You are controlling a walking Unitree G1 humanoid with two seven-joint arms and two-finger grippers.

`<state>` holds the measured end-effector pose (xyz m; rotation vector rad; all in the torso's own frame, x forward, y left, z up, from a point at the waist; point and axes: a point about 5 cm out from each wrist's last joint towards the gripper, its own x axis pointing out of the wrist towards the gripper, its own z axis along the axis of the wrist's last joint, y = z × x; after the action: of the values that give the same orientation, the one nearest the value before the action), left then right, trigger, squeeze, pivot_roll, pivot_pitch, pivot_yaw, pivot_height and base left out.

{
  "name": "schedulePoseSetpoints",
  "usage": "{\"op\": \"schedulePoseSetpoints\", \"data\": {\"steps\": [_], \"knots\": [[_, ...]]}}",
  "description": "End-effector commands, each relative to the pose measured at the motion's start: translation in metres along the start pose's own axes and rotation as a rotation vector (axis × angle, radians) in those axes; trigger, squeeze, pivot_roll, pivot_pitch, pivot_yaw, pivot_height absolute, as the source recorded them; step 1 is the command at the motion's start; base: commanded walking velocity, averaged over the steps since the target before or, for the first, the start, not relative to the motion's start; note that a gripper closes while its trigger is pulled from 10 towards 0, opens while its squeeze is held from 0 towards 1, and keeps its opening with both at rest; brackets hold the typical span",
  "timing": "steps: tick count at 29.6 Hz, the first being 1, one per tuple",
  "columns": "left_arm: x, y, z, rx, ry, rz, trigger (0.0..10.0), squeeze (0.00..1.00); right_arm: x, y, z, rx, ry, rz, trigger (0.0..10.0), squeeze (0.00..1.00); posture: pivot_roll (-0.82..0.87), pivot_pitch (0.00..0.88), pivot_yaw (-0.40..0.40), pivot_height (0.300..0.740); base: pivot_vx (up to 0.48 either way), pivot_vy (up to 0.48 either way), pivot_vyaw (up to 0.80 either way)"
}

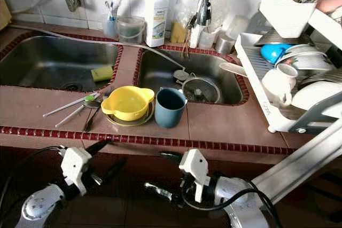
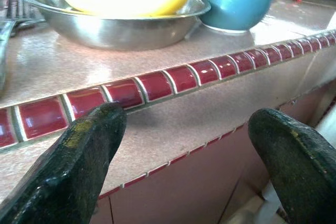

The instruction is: Kitchen organization

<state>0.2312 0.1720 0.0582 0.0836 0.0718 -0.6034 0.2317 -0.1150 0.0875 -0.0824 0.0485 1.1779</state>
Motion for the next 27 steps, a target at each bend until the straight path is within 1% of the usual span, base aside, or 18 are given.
{"op": "schedulePoseSetpoints", "data": {"steps": [1, 4, 9, 13, 14, 15, 19, 23, 26, 27], "knots": [[0.001, 0.017, 0.012, -0.009, -0.049, 0.103, 10.0, 0.0, 0.002, -0.008, 0.012, -0.063, -0.032, -0.038, 10.0, 0.0, -0.02, 0.0, -0.102, 0.74, 0.0, 0.0, 0.0], [0.004, 0.025, 0.023, -0.038, -0.095, 0.163, 10.0, 0.0, 0.005, -0.014, 0.02, -0.099, -0.064, -0.069, 10.0, 0.0, -0.02, 0.0, -0.101, 0.74, 0.0, 0.0, 0.0], [0.007, 0.03, 0.035, -0.035, -0.129, 0.189, 10.0, 0.0, 0.005, -0.021, 0.026, -0.155, -0.075, -0.126, 10.0, 0.0, -0.02, 0.0, -0.094, 0.74, 0.0, 0.0, 0.0], [0.008, 0.03, 0.037, -0.018, -0.131, 0.173, 10.0, 0.0, 0.004, -0.025, 0.026, -0.161, -0.077, -0.15, 10.0, 0.0, -0.03, 0.0, -0.087, 0.74, 0.0, 0.0, 0.0], [0.008, 0.028, 0.037, -0.016, -0.128, 0.162, 10.0, 0.0, 0.004, -0.025, 0.026, -0.154, -0.076, -0.155, 10.0, 0.0, -0.03, 0.0, -0.086, 0.74, 0.0, 0.0, 0.0], [0.007, 0.023, 0.034, 0.007, -0.104, 0.119, 10.0, 0.0, 0.003, -0.025, 0.023, -0.154, -0.067, -0.161, 10.0, 0.0, -0.03, 0.0, -0.082, 0.74, 0.0, 0.0, 0.0], [0.004, 0.019, 0.032, 0.039, -0.085, 0.087, 10.0, 0.0, 0.001, -0.023, 0.02, -0.152, -0.061, -0.164, 10.0, 0.0, -0.04, 0.0, -0.078, 0.74, 0.0, 0.0, 0.0], [0.003, 0.022, 0.036, -0.002, -0.092, 0.094, 10.0, 0.0, 0.001, -0.021, 0.021, -0.158, -0.071, -0.178, 10.0, 0.0, -0.04, 0.0, -0.073, 0.74, 0.0, 0.0, 0.0], [0.005, 0.026, 0.045, -0.021, -0.126, 0.116, 10.0, 0.0, 0.002, -0.023, 0.027, -0.176, -0.099, -0.202, 10.0, 0.0, -0.03, 0.0, -0.072, 0.74, 0.0, 0.0, 0.0], [0.007, 0.029, 0.053, -0.025, -0.152, 0.133, 10.0, 0.0, 0.003, -0.026, 0.034, -0.196, -0.123, -0.233, 10.0, 0.0, -0.04, 0.0, -0.071, 0.74, 0.0, 0.0, 0.0]]}}
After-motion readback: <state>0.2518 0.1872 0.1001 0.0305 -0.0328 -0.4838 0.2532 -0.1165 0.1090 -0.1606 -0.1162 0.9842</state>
